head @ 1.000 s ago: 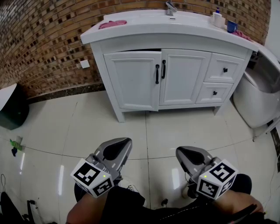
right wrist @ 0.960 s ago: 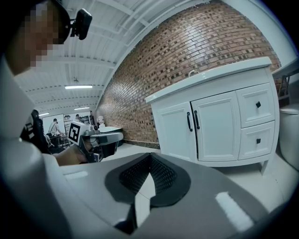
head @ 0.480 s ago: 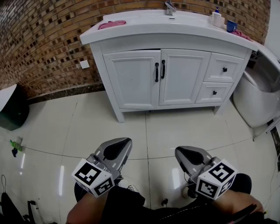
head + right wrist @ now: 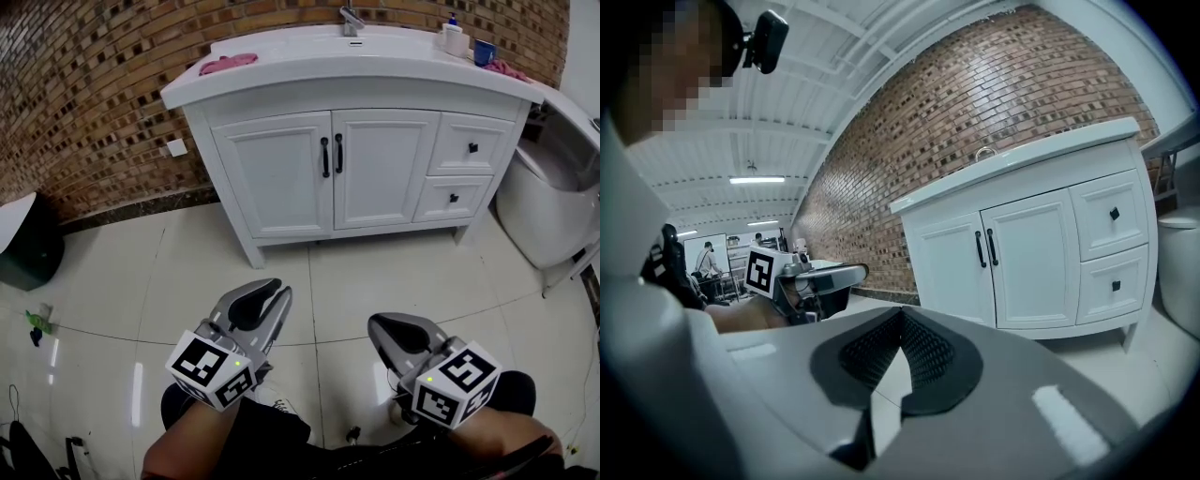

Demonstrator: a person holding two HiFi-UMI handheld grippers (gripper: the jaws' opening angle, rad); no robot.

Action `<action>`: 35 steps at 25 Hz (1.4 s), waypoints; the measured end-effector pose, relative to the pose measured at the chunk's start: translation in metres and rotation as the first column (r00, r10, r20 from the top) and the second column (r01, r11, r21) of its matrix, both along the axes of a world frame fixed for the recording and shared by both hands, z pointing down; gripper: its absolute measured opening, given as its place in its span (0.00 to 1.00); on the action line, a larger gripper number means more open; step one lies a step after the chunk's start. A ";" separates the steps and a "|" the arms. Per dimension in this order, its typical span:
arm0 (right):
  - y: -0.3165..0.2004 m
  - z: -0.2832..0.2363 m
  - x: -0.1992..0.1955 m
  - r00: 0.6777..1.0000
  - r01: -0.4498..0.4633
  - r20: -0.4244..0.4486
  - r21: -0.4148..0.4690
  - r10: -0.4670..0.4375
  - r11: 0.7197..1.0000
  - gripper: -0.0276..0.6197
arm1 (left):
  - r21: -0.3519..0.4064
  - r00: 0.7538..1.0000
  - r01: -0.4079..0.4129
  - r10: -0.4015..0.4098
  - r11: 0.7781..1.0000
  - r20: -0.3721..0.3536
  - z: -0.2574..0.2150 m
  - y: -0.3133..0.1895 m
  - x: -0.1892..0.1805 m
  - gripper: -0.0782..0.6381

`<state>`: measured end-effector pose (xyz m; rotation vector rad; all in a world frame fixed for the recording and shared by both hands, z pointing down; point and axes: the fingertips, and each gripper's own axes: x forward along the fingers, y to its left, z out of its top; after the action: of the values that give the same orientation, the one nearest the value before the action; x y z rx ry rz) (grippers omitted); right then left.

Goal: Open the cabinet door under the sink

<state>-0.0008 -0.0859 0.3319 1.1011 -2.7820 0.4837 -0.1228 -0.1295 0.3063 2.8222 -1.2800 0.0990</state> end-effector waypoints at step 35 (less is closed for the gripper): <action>-0.014 0.004 0.042 0.997 -0.057 0.047 -0.049 0.059 0.997 0.05 | 0.010 0.978 0.179 -0.179 0.984 0.109 0.012 -0.284 0.061 0.35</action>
<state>0.0409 -0.1000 0.3354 1.1780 -2.7707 0.5877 -0.0616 -0.4140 0.3180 2.7205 -1.5494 0.2509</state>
